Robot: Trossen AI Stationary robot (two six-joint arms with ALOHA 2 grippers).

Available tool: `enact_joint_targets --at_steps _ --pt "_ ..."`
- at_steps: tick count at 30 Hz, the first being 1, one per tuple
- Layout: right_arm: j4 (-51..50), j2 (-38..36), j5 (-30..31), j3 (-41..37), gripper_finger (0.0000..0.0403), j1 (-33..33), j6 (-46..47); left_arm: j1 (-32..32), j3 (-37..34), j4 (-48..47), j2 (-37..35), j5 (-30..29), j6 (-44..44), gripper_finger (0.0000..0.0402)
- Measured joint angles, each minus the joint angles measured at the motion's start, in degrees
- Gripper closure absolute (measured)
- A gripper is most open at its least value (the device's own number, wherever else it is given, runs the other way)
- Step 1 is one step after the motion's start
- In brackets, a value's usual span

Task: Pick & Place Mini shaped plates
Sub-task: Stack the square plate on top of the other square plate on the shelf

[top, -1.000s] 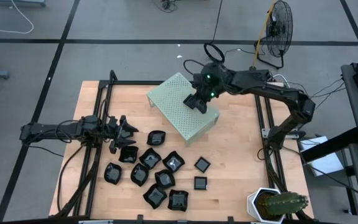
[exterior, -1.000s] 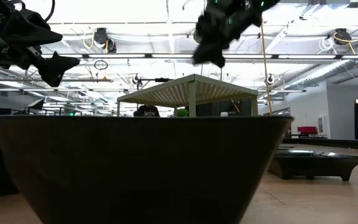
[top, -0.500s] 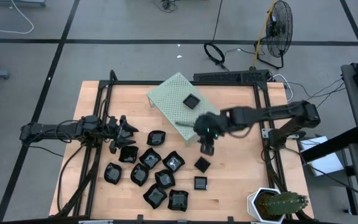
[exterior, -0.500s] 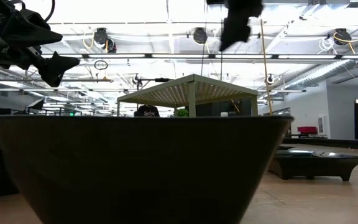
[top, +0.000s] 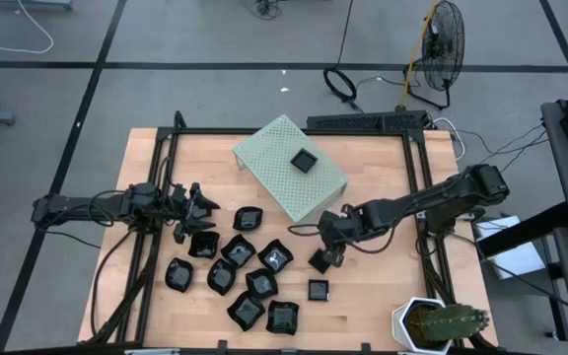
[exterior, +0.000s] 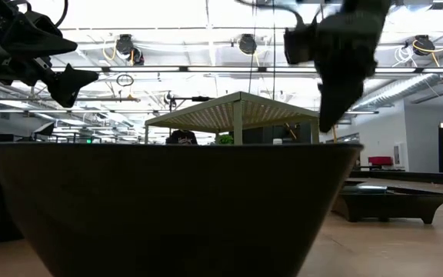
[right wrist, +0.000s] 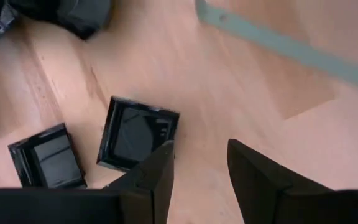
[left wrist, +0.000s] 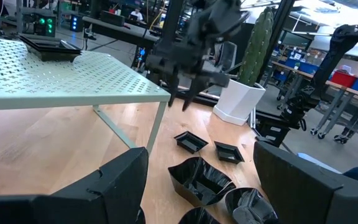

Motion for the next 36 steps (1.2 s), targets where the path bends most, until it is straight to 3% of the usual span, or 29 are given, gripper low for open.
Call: enact_joint_targets --at_steps 5,13,29,36 --pt "11.0 0.0 -5.7 -7.3 0.0264 -0.6 2.7 0.0 0.0 0.0 0.0 0.0 0.0 0.0105" --pt "18.0 0.0 -7.3 -11.7 0.0264 -0.5 4.8 0.0 0.0 0.0 0.0 0.0 0.0 0.0105" --pt "20.7 5.2 -8.5 -12.4 0.0265 -0.1 4.1 0.0 0.0 0.0 0.0 0.0 0.0 0.0105" --pt "20.6 4.9 -8.6 -12.4 0.0297 -0.2 3.2 0.0 0.0 0.0 0.0 0.0 0.0 0.0105"
